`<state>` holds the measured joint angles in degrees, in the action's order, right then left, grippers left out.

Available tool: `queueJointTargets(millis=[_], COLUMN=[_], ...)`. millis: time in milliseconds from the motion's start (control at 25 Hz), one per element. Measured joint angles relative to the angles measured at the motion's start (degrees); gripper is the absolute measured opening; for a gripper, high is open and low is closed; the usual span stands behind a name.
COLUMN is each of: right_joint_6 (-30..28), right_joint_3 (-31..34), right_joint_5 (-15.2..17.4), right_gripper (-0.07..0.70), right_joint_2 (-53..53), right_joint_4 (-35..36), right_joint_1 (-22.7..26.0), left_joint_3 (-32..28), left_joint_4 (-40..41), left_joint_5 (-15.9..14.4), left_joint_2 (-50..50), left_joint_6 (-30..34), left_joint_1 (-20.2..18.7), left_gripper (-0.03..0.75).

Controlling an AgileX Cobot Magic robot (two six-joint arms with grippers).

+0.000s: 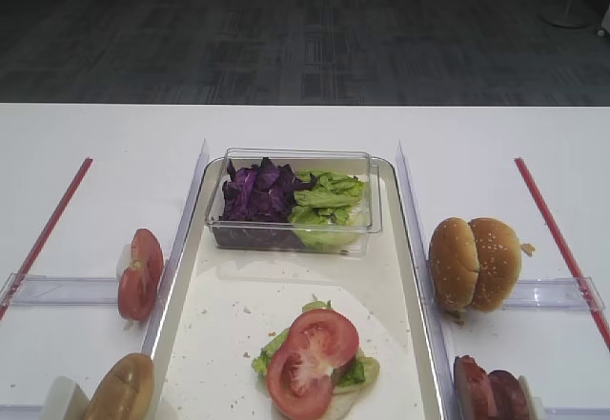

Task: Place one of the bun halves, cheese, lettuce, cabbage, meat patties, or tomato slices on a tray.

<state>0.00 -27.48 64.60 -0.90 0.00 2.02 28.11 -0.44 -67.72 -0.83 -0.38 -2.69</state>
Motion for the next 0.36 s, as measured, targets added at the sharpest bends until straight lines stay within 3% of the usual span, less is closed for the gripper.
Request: queueJointTargets(millis=[360], right_joint_6=[0.0], right_joint_3=[0.0], right_joint_5=[0.0], right_gripper=[0.445], right_joint_2=[0.0], right_joint_4=[0.0], right_joint_1=[0.0], left_joint_3=[0.0], left_joint_4=[0.0], left_joint_5=[0.0], left_joint_2=[0.0], left_joint_6=[0.0], left_joint_1=[0.0], left_gripper=[0.473])
